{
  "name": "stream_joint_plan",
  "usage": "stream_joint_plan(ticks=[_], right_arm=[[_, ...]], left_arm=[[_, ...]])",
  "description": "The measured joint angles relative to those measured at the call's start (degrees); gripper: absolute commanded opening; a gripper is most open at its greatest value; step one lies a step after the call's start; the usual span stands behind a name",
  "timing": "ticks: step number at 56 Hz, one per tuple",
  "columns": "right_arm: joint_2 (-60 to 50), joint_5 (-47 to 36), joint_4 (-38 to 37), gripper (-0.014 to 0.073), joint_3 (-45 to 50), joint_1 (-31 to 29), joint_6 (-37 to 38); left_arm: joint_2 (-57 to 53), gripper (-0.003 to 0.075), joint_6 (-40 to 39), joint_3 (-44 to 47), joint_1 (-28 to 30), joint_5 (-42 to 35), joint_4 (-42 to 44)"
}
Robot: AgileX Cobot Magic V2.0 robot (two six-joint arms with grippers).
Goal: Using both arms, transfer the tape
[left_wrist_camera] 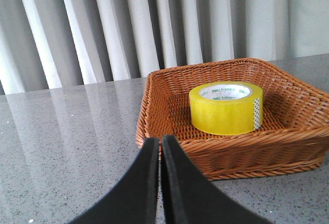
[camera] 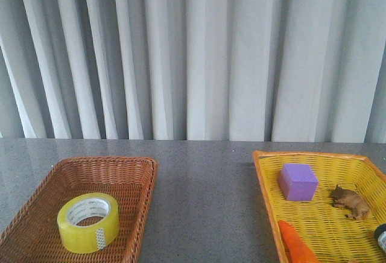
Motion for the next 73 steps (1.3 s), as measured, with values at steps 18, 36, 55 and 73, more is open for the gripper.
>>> stream_joint_plan(ticks=[18,36,55,73], right_arm=[[0.0,0.0,0.0,-0.0004,0.0,0.0,0.0],[0.0,0.0,0.0,-0.0004,0.0,0.0,0.0],[0.0,1.99,12.55,-0.0004,0.0,0.0,-5.2],[-2.95,-2.01,25.91,-0.0004,7.61,0.0,-15.89]], left_arm=[[0.0,-0.0006,0.0,0.0,0.0,0.0,0.0],[0.0,-0.0006,0.0,0.0,0.0,0.0,0.0],[0.0,-0.0005,0.0,0.0,0.0,0.0,0.0],[0.0,-0.0005,0.0,0.0,0.0,0.0,0.0]])
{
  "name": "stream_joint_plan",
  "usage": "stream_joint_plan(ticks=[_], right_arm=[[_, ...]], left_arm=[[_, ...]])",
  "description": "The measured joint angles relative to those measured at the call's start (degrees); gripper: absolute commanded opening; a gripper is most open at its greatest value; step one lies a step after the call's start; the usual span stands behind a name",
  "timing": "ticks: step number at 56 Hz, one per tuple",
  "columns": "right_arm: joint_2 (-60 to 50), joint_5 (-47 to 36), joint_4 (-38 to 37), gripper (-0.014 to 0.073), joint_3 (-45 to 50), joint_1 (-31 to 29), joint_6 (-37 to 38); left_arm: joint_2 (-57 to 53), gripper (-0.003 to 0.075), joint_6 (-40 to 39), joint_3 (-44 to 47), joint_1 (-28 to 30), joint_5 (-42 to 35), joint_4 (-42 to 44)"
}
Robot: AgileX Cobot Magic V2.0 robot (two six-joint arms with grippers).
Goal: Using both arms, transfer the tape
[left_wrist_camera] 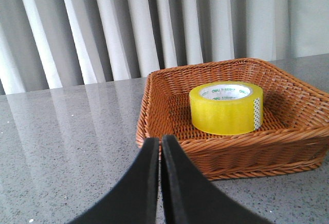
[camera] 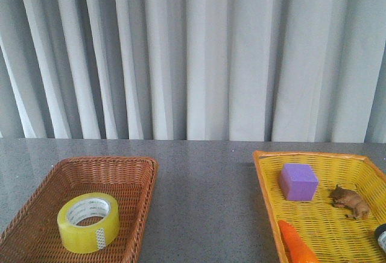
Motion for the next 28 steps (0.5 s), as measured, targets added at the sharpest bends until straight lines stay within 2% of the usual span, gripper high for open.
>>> stream_joint_plan(ticks=[10,28], right_arm=[[-4.89,-11.31,2.61,-0.0004,11.31,0.0,0.41],[-14.57,-13.64,2.66,-0.0004,26.54,0.0,5.31]], left_arm=[[0.0,-0.0005,0.0,0.0,0.17,0.0,0.0],[0.0,-0.0005,0.0,0.0,0.18,0.0,0.0]])
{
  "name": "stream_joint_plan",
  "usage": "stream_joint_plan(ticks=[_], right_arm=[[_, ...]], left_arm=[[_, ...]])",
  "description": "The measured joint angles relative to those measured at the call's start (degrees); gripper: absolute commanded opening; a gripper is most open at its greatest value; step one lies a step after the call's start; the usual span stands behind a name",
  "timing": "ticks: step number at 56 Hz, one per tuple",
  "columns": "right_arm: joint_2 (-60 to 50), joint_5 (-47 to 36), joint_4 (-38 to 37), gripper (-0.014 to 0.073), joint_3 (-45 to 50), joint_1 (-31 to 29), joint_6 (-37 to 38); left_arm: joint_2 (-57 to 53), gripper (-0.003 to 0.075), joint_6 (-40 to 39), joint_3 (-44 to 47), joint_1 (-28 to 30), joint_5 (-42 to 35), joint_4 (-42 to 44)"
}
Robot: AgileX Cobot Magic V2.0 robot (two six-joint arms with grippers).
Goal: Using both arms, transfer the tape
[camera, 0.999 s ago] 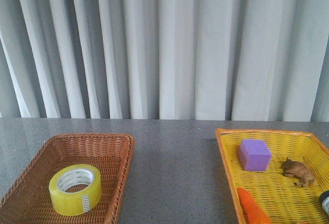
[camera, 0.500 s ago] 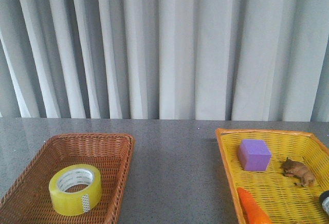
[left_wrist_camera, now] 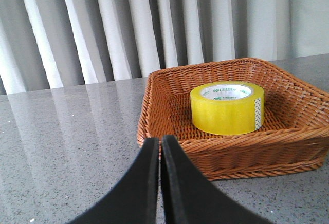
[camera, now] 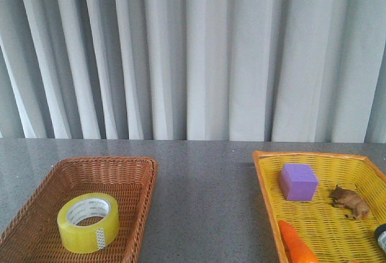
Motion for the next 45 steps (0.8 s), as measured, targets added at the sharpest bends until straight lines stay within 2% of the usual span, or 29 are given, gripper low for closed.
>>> stream_joint_plan(ticks=[7,21,26,33,45], right_arm=[[-3.23,-1.35,1.01,-0.0004,6.44,0.0,0.2],[-7.4,-13.57,6.85,-0.0004,21.62,0.0,0.2],[-8.88,-15.64,9.25,-0.0004,25.81,0.0,0.2],[-11.41,-16.39,10.83,-0.0004,26.89,0.0,-0.31],[-16.67,-16.67,11.74,-0.0004,26.89,0.0,-6.42]], left_arm=[[0.0,-0.0005,0.0,0.0,0.0,0.0,0.0],[0.0,-0.0005,0.0,0.0,0.0,0.0,0.0],[0.0,-0.0005,0.0,0.0,0.0,0.0,0.0],[0.0,-0.0005,0.0,0.0,0.0,0.0,0.0],[0.0,-0.0005,0.0,0.0,0.0,0.0,0.0]])
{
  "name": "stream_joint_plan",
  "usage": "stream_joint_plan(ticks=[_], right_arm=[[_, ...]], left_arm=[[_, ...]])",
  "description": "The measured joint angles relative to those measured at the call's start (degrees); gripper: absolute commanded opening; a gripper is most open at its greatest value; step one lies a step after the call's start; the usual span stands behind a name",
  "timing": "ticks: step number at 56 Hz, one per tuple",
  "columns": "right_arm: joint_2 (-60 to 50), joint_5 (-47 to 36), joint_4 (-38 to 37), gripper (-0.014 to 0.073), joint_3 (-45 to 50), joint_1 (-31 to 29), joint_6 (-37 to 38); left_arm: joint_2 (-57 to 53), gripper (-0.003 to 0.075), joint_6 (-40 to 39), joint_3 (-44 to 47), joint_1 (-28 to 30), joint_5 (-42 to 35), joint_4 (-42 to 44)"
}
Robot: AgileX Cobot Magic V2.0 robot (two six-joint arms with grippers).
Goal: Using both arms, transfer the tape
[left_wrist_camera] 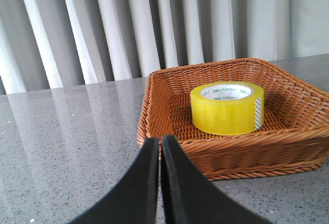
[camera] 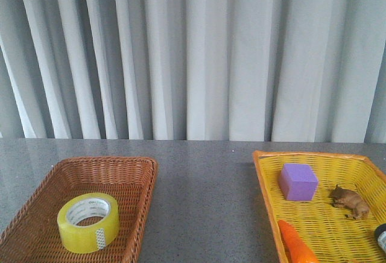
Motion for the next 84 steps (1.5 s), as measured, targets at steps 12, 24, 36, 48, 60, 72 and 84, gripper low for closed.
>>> stream_joint_plan(ticks=[12,24,36,48,60,72,84], right_arm=[[-3.16,-0.11,0.0,-0.0004,0.0,-0.99,-5.74],[-3.3,-0.06,0.0,-0.0004,0.0,-6.41,-3.8],[-3.3,-0.06,0.0,-0.0004,0.0,-11.94,-1.74],[-3.3,-0.06,-1.5,-0.0004,0.0,-17.14,1.2],[-3.3,0.0,-6.61,-0.0004,0.0,-17.76,1.31],[-3.3,0.85,-3.93,-0.0004,0.0,-20.46,0.63],[-3.3,1.27,-3.47,-0.0004,0.0,-22.73,0.63]], left_arm=[[0.0,-0.0005,0.0,0.0,0.0,0.0,0.0],[0.0,-0.0005,0.0,0.0,0.0,0.0,0.0],[0.0,-0.0005,0.0,0.0,0.0,0.0,0.0],[0.0,-0.0005,0.0,0.0,0.0,0.0,0.0],[0.0,-0.0005,0.0,0.0,0.0,0.0,0.0],[0.0,-0.0005,0.0,0.0,0.0,0.0,0.0],[0.0,-0.0005,0.0,0.0,0.0,0.0,0.0]])
